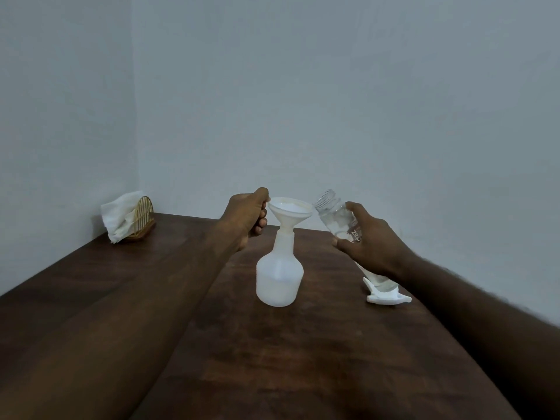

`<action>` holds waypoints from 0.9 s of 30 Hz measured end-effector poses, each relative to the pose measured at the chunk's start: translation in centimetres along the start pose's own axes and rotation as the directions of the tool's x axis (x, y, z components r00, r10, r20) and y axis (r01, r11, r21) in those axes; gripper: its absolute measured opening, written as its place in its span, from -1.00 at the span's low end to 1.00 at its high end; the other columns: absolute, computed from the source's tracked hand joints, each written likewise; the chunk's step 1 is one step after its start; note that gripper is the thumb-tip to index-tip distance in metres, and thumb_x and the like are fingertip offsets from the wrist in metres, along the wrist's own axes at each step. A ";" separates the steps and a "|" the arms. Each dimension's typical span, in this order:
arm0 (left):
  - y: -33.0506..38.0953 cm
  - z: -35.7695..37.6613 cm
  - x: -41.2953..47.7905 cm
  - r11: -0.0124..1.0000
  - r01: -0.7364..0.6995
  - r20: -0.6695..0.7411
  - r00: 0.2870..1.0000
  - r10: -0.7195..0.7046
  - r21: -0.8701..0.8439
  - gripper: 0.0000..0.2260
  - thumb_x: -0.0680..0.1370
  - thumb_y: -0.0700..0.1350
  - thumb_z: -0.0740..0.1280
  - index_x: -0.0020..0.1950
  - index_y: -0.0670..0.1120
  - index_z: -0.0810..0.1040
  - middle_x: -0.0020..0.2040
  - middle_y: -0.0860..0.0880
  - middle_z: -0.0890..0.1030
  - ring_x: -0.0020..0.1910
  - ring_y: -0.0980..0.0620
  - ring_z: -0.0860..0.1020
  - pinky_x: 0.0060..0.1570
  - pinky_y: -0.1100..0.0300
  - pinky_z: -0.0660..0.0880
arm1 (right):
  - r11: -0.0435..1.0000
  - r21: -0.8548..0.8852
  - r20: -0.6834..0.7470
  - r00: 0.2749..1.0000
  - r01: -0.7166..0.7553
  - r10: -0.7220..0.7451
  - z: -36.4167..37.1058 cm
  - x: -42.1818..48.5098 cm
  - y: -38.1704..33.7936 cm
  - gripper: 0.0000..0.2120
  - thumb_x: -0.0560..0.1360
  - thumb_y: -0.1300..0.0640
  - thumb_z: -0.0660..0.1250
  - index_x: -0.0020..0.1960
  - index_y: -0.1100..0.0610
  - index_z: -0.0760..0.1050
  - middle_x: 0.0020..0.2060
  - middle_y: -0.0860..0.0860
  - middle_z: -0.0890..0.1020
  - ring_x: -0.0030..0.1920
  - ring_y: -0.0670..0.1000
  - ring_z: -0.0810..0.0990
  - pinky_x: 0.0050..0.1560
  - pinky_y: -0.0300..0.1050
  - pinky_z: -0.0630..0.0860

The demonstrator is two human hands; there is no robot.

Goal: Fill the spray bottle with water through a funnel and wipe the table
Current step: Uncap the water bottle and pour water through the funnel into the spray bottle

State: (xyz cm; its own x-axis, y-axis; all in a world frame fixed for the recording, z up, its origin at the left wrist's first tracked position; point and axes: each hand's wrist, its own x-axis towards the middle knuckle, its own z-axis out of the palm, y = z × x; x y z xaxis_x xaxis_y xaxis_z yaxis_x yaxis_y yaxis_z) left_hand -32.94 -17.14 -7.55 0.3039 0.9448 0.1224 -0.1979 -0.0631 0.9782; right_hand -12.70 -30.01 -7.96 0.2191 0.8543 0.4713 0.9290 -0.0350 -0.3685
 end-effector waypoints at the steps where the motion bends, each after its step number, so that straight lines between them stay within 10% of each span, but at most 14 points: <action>1: 0.0 0.0 0.1 1.000 -0.003 -0.002 1.000 0.003 -0.001 -0.82 0.48 -0.13 0.26 -0.32 -0.09 0.36 -0.49 0.02 0.34 -0.55 0.08 0.30 -0.53 0.28 0.25 | 1.000 -0.015 0.006 1.000 0.007 -0.007 0.0 0.1 0.0 -0.33 0.47 -0.02 0.44 0.48 0.03 0.23 0.15 0.07 0.60 0.13 0.13 0.58 0.16 0.00 0.49; 27: 0.7 0.4 1.0 0.992 0.078 0.027 0.997 -0.076 -0.095 -0.80 0.50 -0.21 0.24 -0.34 -0.15 0.39 -0.48 -0.04 0.38 -0.47 0.04 0.42 -0.53 0.30 0.43 | 0.905 -0.358 0.060 0.973 0.230 -0.224 -3.0 3.1 -0.3 -0.29 0.46 0.02 0.41 0.53 -0.01 0.19 0.18 0.10 0.59 0.12 0.13 0.52 -0.04 -0.14 0.33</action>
State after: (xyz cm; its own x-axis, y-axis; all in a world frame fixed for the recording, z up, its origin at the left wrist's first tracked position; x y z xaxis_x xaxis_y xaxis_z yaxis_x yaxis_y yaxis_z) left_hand -32.37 -16.40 -6.67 0.3429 0.9379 0.0521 -0.2614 0.0420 0.9643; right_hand -11.39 -28.94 -4.00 -0.0129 0.8698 0.4932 0.9978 -0.0207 0.0625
